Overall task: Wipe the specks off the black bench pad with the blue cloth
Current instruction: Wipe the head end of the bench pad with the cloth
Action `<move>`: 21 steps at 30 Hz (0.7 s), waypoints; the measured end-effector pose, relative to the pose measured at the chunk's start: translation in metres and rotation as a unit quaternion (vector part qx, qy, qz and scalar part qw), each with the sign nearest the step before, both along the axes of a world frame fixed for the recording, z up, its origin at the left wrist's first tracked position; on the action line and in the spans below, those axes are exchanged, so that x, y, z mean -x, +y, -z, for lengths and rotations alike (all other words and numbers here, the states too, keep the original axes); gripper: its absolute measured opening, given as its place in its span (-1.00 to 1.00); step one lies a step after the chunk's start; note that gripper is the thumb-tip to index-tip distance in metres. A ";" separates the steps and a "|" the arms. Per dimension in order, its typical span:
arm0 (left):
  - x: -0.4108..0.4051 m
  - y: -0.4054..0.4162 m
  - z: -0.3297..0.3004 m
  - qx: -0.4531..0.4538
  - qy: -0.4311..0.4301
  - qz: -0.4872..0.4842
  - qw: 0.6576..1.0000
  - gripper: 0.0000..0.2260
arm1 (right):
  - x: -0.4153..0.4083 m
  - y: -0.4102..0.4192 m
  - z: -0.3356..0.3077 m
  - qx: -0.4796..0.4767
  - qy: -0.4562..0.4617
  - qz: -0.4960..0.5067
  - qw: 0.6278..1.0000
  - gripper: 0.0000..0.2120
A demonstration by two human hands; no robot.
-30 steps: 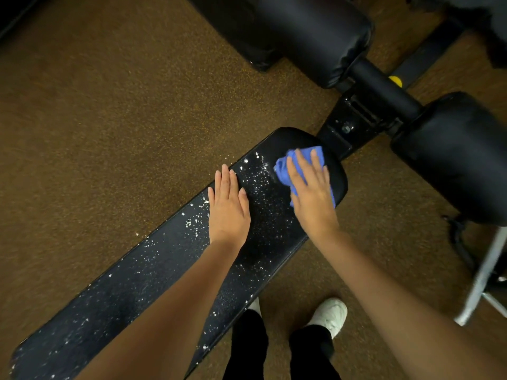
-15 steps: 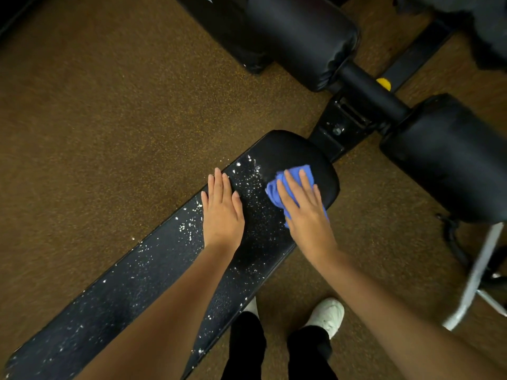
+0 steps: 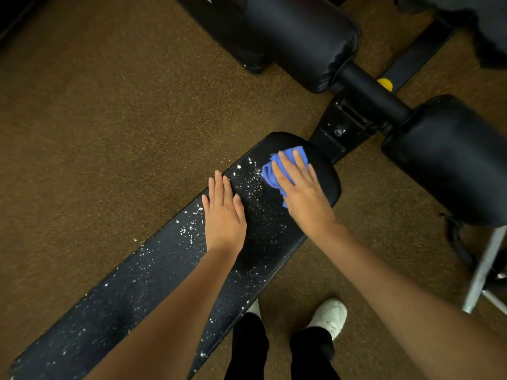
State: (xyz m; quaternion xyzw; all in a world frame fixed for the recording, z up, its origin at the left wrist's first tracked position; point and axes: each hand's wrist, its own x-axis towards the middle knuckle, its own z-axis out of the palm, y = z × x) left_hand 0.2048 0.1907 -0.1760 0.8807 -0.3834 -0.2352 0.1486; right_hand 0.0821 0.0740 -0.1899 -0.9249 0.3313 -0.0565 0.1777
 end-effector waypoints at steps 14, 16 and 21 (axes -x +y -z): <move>-0.001 0.002 0.001 -0.017 -0.017 0.011 1.000 -0.56 | -0.021 -0.018 0.000 0.009 0.008 0.039 0.999 -0.16; -0.002 0.002 0.001 -0.021 -0.014 0.013 1.000 -0.56 | -0.040 -0.032 -0.001 -0.005 0.018 0.082 0.996 -0.14; -0.003 0.003 0.002 -0.023 -0.019 0.022 0.999 -0.55 | -0.066 -0.034 0.000 -0.009 0.013 0.038 0.999 -0.27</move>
